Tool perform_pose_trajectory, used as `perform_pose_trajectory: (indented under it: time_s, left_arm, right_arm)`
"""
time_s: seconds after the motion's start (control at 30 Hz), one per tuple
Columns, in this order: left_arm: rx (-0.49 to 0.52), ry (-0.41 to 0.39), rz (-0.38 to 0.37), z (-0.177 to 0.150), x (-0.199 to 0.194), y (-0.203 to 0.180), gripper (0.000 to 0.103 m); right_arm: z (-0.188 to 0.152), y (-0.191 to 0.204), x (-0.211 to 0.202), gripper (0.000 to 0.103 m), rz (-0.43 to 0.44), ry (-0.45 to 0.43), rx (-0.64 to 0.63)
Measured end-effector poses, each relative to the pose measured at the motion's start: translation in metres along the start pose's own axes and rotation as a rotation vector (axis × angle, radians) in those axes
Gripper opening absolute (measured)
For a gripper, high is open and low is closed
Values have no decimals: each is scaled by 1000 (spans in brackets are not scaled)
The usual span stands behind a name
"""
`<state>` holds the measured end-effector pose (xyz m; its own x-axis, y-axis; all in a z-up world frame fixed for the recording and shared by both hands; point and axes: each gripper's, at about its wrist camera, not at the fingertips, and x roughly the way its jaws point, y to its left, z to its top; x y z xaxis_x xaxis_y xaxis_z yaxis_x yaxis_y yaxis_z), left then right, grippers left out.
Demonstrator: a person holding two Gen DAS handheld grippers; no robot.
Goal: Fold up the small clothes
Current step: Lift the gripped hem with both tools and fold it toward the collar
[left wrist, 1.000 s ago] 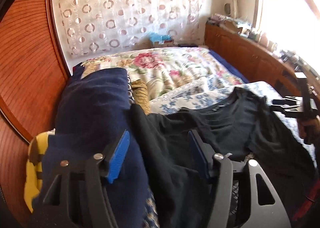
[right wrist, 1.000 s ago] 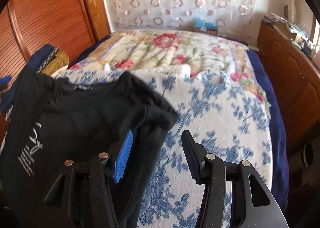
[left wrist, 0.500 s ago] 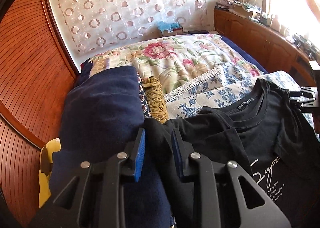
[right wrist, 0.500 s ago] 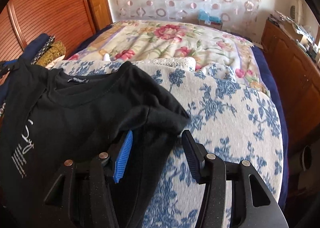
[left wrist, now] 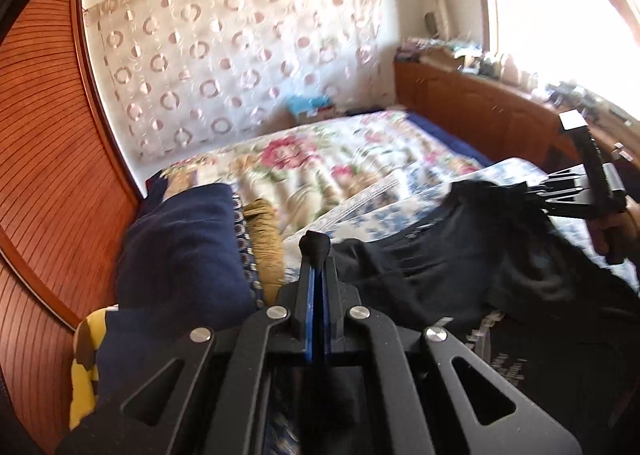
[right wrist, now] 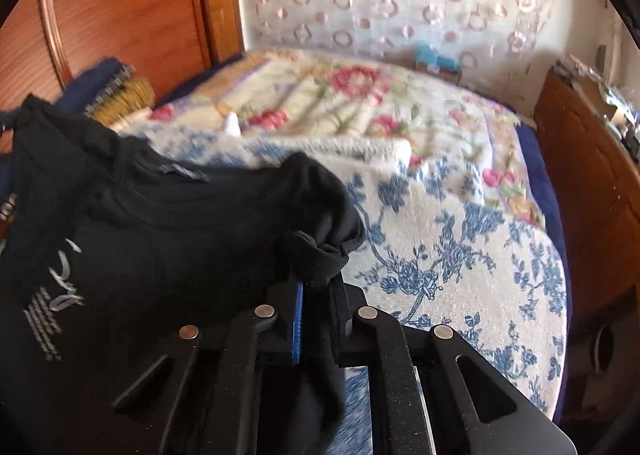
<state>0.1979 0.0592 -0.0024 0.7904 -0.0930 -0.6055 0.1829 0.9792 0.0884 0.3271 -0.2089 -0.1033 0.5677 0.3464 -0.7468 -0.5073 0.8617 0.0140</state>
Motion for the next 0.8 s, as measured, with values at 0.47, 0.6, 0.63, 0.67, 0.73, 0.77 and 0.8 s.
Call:
perform_pose_trajectory:
  time_s: [0.47, 0.6, 0.63, 0.67, 0.73, 0.77, 0.8]
  left_arm:
    - [-167, -118, 2, -117, -127, 6, 1]
    - [-249, -138, 12, -151, -145, 12, 1]
    - [-264, -140, 11, -157, -149, 13, 1]
    - [-280, -143, 14, -164, -155, 14, 1]
    - [-294, -153, 24, -172, -164, 14, 1]
    - [-297, -164, 31, -175, -168, 12, 1]
    - [-303, -174, 38, -178, -173, 12, 1]
  right_arm:
    - [-94, 36, -151, 5, 68, -201, 125]
    - [-128, 43, -167, 5, 74, -193, 188]
    - [-134, 45, -173, 5, 75, -194, 183]
    - [-141, 50, -181, 5, 73, -199, 173]
    - [-151, 58, -191, 5, 48, -204, 155]
    - [-156, 59, -195, 5, 35, -208, 150]
    - [-164, 63, -199, 5, 23, -206, 152]
